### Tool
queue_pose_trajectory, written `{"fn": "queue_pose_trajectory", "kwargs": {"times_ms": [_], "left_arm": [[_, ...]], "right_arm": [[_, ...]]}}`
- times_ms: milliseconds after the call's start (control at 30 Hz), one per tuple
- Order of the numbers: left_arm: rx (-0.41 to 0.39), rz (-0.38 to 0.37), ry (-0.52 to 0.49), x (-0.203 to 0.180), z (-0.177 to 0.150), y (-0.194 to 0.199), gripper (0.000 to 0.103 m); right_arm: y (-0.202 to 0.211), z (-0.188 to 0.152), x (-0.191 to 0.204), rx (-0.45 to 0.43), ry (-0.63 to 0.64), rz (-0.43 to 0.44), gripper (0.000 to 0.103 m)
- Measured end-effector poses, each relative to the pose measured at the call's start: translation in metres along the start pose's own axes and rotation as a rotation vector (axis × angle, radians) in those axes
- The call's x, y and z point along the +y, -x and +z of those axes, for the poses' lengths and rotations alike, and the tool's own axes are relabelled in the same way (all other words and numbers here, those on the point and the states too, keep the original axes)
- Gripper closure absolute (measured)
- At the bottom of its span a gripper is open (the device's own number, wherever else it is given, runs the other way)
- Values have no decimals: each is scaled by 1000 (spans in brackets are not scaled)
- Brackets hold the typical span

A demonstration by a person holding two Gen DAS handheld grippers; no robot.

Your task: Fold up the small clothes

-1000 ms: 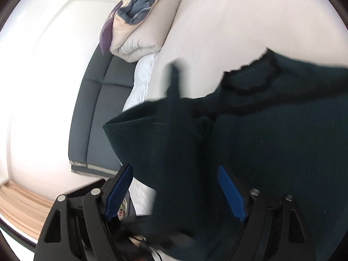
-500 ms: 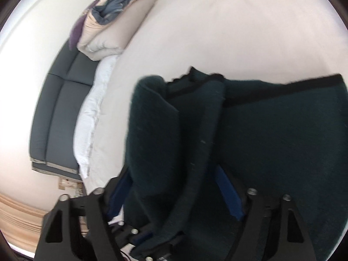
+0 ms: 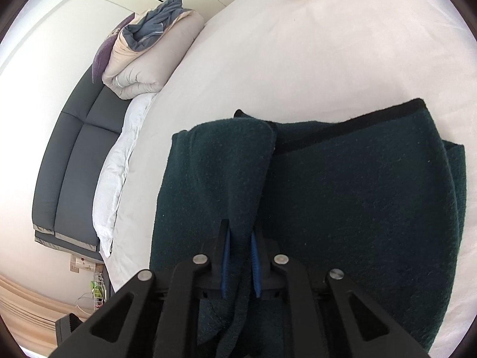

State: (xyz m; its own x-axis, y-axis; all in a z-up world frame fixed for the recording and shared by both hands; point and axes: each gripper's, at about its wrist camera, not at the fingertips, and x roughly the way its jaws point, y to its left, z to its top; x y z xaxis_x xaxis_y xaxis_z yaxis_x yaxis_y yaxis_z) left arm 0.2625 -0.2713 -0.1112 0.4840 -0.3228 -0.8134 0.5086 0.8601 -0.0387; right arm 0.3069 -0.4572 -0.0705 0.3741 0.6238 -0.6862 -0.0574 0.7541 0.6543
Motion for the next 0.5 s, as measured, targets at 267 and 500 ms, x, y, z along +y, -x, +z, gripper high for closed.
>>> {"fn": "queue_pose_trajectory", "kwargs": {"times_ms": [267,500], "left_arm": [[-58,-95,43,15,2,20,70],[-169,-298,76,2,-4,62,70]], "right_arm": [[23,1,-2,-44,19,0,91],[60,5,-27,-62,-8,-34,91]]}}
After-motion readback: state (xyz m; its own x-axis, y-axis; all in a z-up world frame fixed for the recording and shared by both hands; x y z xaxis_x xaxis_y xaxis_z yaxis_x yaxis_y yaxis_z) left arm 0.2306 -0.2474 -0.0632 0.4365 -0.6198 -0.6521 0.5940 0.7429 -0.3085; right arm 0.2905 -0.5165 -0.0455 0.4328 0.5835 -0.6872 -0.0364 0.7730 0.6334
